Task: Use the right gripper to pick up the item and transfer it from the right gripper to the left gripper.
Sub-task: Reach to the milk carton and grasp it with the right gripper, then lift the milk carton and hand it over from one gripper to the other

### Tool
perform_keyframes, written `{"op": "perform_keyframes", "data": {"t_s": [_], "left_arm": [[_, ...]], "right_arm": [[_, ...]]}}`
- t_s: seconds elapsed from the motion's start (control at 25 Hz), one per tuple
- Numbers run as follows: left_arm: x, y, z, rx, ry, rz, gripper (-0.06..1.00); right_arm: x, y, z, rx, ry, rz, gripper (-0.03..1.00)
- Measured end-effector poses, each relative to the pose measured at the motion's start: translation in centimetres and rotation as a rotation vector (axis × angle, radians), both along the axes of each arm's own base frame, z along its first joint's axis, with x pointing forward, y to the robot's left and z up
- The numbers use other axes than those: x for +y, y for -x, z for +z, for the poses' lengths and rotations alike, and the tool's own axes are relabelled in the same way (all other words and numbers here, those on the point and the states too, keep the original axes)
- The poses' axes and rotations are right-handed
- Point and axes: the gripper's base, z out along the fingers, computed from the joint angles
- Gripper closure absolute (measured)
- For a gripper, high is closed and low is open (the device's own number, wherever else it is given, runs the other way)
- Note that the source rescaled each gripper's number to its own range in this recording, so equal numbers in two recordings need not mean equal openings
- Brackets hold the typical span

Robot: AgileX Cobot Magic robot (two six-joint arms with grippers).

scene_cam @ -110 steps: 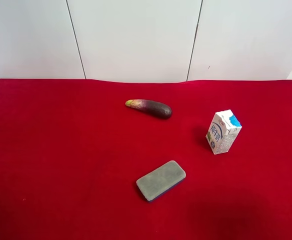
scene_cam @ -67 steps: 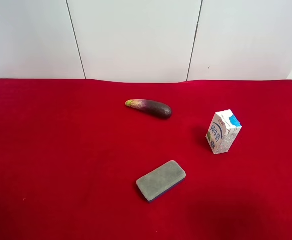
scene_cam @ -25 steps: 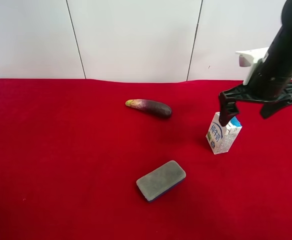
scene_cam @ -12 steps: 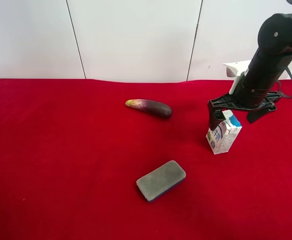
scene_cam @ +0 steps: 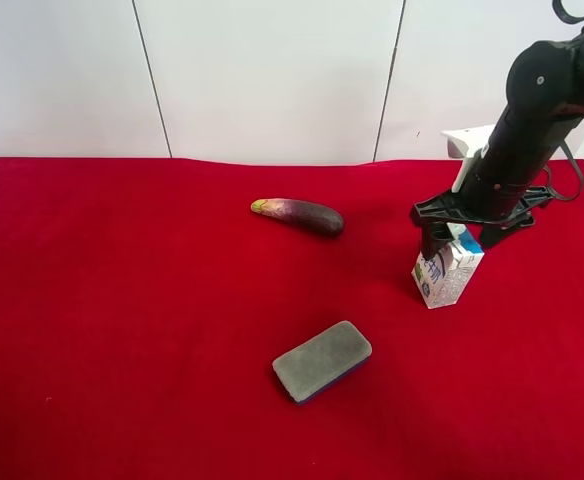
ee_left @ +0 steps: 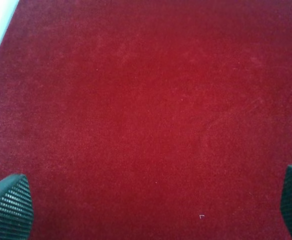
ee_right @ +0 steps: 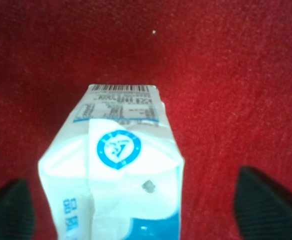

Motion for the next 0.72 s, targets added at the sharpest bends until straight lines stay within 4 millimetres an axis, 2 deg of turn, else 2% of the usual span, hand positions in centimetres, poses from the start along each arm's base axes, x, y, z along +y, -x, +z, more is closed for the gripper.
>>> {"op": "perform_keyframes", "data": {"t_s": [0.08,0.16,0.2,0.56,0.72], "left_arm": [[0.0,0.0,0.0,0.000,0.000,0.000,-0.06],[0.0,0.0,0.0,0.000,0.000,0.000,-0.06],[0.0,0.0,0.0,0.000,0.000,0.000,-0.06],[0.0,0.0,0.0,0.000,0.000,0.000,-0.06],[0.0,0.0,0.0,0.000,0.000,0.000,-0.06]], "right_arm": [[0.1,0.0,-0.1,0.008,-0.008,-0.007,0.66],[0.1,0.1,-0.1,0.009,-0.011,-0.009,0.90],[0.1,0.1,-0.1,0.010,-0.011,-0.010,0.97],[0.1,0.1,0.1,0.009,-0.015,-0.012,0.96],[0.1,0.5,1.8,0.010,-0.024,-0.015,0.96]]}}
